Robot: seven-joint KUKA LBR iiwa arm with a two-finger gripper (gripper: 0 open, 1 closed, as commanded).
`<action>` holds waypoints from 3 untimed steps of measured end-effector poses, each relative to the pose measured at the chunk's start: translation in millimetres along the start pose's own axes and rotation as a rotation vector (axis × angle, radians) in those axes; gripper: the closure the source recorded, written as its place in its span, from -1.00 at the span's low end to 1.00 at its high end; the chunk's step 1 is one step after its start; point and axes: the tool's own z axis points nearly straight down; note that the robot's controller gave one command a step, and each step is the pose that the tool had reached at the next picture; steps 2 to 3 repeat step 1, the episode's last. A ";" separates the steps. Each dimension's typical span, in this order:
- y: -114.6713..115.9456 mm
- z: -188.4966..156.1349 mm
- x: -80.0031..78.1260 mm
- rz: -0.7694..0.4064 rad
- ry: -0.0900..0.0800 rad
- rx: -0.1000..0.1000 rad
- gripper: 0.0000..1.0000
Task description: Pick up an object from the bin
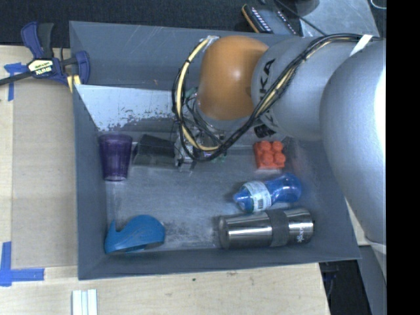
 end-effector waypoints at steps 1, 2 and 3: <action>4.9 16.5 -3.9 0.017 -0.001 0.000 -1.00; 4.9 16.5 -3.9 0.017 -0.001 0.000 -1.00; 4.9 16.5 -3.9 0.017 -0.001 0.000 -1.00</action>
Offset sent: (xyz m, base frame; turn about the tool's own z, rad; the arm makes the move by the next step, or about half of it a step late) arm 0.0000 0.0000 0.0000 0.0000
